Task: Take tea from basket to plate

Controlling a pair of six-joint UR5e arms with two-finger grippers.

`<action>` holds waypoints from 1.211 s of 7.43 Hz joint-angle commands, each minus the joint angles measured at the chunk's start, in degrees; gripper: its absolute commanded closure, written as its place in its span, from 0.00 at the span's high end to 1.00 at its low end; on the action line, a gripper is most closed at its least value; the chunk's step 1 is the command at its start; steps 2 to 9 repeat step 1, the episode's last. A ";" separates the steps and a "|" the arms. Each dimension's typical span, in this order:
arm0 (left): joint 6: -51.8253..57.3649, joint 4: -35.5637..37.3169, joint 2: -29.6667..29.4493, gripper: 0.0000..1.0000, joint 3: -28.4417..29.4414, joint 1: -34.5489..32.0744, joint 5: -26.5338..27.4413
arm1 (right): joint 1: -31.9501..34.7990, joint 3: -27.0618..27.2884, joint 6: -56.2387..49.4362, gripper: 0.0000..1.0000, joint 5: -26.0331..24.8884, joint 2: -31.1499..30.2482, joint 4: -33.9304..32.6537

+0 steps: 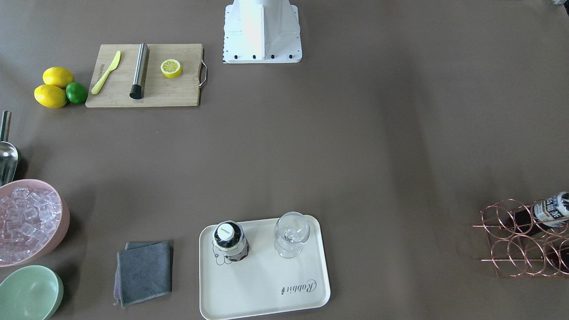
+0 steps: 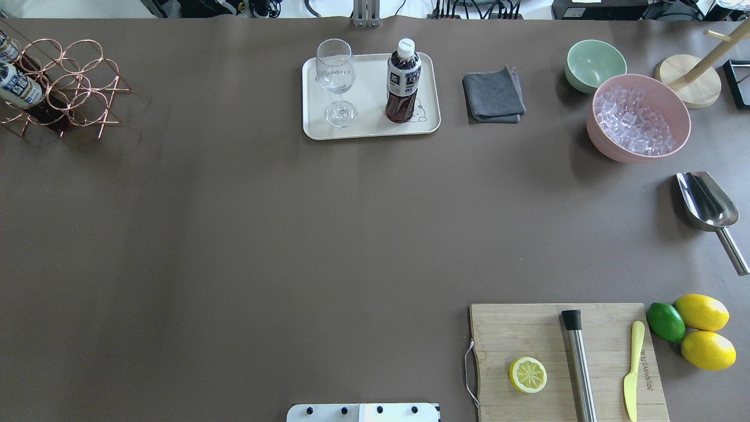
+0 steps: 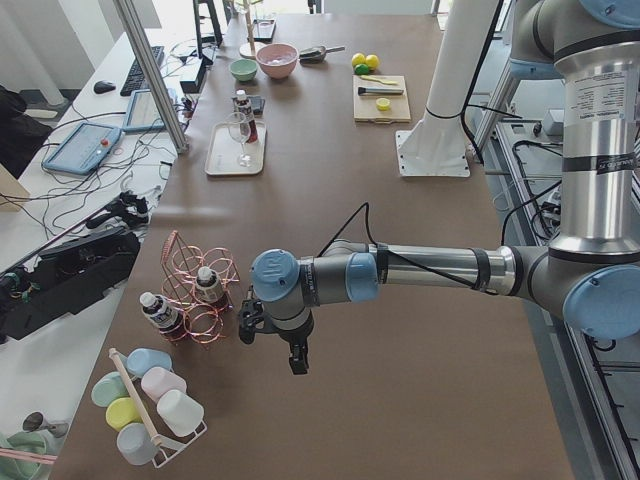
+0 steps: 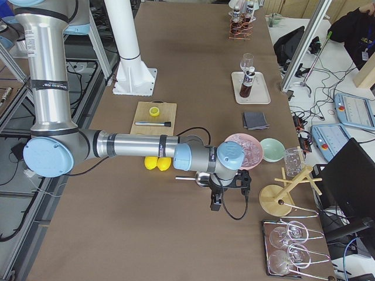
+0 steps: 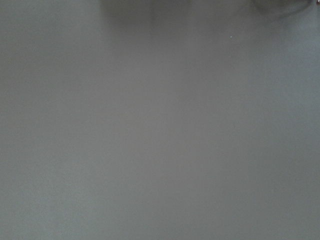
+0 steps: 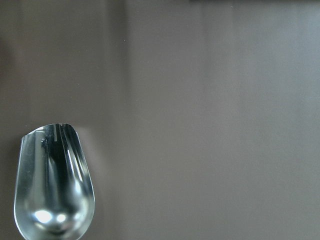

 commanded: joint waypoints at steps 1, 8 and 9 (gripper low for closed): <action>-0.13 -0.13 0.00 0.97 -0.18 -0.32 -0.02 | 0.04 -0.06 0.05 1.00 -0.05 0.04 0.00; -0.13 -0.13 0.00 0.97 -0.18 -0.32 -0.02 | 0.04 -0.06 0.05 1.00 -0.05 0.04 0.00; -0.13 -0.13 0.00 0.97 -0.18 -0.32 -0.02 | 0.04 -0.06 0.05 1.00 -0.05 0.04 0.00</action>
